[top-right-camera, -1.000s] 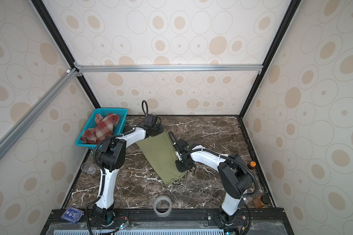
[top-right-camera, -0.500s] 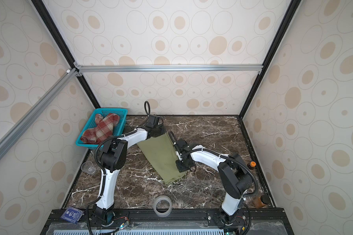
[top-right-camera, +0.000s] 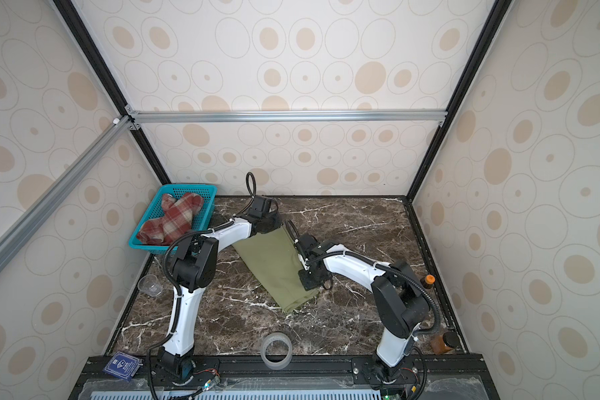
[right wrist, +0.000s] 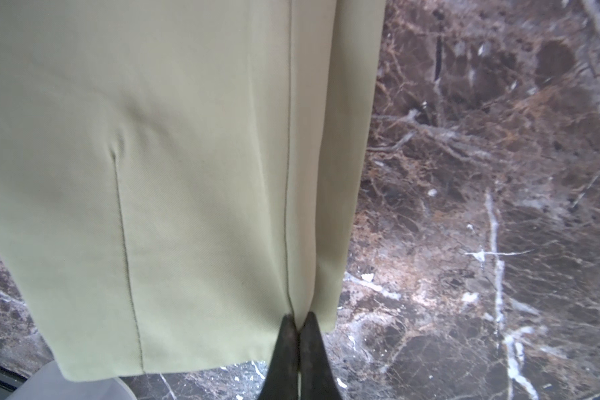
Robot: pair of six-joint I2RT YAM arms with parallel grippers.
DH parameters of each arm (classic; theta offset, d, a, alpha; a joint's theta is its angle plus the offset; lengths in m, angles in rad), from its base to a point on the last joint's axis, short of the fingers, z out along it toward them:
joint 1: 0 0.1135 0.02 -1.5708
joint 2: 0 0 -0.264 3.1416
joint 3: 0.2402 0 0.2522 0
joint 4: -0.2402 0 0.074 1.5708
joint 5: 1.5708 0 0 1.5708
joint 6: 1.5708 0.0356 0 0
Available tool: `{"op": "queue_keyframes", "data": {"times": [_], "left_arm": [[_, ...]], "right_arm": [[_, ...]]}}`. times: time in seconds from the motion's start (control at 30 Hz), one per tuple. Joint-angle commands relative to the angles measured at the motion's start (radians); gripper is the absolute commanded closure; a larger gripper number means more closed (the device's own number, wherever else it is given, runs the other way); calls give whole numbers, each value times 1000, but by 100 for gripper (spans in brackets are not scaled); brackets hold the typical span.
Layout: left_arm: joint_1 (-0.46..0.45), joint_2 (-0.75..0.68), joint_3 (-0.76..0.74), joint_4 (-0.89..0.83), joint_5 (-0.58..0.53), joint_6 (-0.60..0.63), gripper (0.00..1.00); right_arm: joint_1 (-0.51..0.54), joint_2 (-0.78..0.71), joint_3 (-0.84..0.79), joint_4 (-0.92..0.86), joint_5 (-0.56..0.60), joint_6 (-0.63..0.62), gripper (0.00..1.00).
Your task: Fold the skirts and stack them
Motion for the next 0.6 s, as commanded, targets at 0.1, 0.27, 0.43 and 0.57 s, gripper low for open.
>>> {"op": "queue_keyframes", "data": {"times": [0.1, 0.27, 0.43, 0.57], "left_arm": [[-2, 14, 35, -21, -18, 0, 89], [-2, 12, 33, -24, -20, 0, 91], [-2, 3, 25, -29, -5, 10, 98], [-6, -28, -14, -42, 22, 29, 100]], "right_arm": [[-8, 27, 19, -17, 33, -11, 97], [-8, 39, 9, 9, 44, -10, 95], [-9, 44, -16, 53, 76, 12, 92], [-8, 32, -28, 75, 86, 26, 80]]}}
